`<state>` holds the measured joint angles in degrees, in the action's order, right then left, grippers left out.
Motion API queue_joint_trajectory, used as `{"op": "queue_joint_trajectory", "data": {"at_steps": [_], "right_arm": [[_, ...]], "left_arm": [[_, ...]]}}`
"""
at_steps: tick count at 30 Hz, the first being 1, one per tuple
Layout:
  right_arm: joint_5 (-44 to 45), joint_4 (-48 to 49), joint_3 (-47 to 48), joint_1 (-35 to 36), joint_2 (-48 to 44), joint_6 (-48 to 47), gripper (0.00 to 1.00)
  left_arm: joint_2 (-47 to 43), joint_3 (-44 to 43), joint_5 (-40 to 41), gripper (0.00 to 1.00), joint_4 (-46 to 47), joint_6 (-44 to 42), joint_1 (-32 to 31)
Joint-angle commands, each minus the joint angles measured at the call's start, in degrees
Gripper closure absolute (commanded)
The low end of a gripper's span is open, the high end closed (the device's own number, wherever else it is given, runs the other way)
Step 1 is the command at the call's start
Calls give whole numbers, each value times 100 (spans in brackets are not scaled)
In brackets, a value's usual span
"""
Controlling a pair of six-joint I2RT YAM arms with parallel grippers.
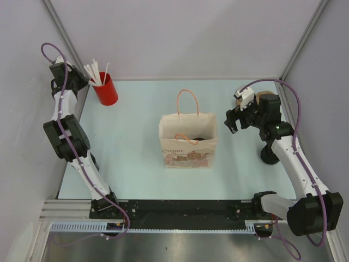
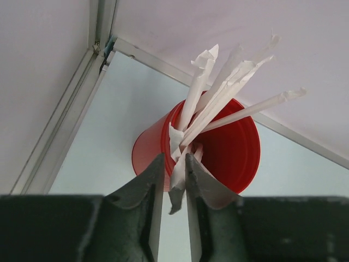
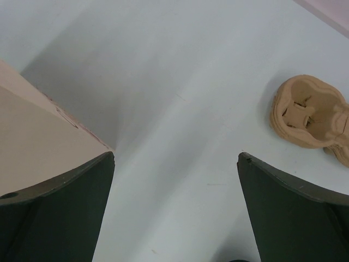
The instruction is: Pack the takeout coffee
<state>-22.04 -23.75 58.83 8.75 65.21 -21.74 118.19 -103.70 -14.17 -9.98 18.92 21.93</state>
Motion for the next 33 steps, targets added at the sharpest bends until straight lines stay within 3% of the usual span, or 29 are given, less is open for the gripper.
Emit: {"op": "queue_joint_trajectory", "data": {"at_steps": [1, 10, 16, 20, 26, 33], "right_arm": [[7, 81, -3, -49, -8, -85, 0], [-19, 81, -3, -40, 9, -85, 1], [-55, 72, -3, -58, -8, -76, 1], [-98, 55, -3, -84, -17, -68, 1], [-169, 54, -3, -137, -87, -50, 1], [-204, 46, -3, -172, -96, -50, 1]], "left_arm": [[-332, -264, 2, 78, 31, -125, 13], [-472, -274, -85, 98, -74, -160, 13], [-735, -238, -252, 99, -215, -90, 13], [-938, -151, -393, 95, -206, -29, 13], [-1035, -89, -490, 71, -268, -11, 13], [-1035, -115, -824, 69, -276, 86, -49]]}}
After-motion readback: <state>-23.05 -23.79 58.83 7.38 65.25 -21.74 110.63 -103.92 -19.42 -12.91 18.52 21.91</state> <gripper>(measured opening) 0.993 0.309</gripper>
